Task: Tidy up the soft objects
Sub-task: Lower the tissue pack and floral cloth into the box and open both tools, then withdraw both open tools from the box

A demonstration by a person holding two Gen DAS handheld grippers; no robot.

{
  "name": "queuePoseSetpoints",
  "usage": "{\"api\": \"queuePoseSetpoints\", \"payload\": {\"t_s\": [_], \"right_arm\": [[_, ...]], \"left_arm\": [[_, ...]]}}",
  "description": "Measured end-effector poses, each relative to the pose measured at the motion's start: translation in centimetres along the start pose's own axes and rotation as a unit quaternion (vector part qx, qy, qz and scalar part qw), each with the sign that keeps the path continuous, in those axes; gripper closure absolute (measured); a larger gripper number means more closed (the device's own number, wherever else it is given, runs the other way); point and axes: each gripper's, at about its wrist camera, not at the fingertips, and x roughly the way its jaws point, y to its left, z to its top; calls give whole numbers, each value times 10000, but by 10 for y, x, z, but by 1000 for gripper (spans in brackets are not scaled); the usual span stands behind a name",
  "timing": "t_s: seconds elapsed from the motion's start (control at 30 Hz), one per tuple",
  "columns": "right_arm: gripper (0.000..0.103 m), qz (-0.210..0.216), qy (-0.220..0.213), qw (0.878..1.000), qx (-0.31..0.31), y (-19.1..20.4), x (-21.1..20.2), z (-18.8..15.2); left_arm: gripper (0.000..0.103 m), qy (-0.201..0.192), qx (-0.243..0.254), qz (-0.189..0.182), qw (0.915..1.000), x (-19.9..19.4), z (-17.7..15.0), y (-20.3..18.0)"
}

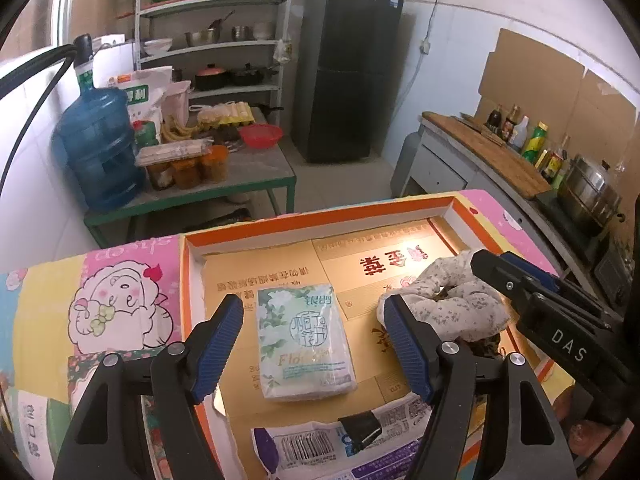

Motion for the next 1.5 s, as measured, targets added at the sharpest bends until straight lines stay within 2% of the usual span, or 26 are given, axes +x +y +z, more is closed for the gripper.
{"api": "queuePoseSetpoints", "payload": {"t_s": [0.33, 0.9, 1.5], "right_arm": [[63, -13, -137, 9999, -7, 4, -19, 1], [63, 12, -321, 9992, -224, 32, -60, -4], [63, 218, -531, 9976, -379, 73, -108, -25]], "left_arm": [[28, -243, 43, -25, 9997, -27, -2, 0], [28, -532, 49, -14, 9986, -76, -9, 10], [28, -806, -74, -78, 9967, -132, -39, 37]]}}
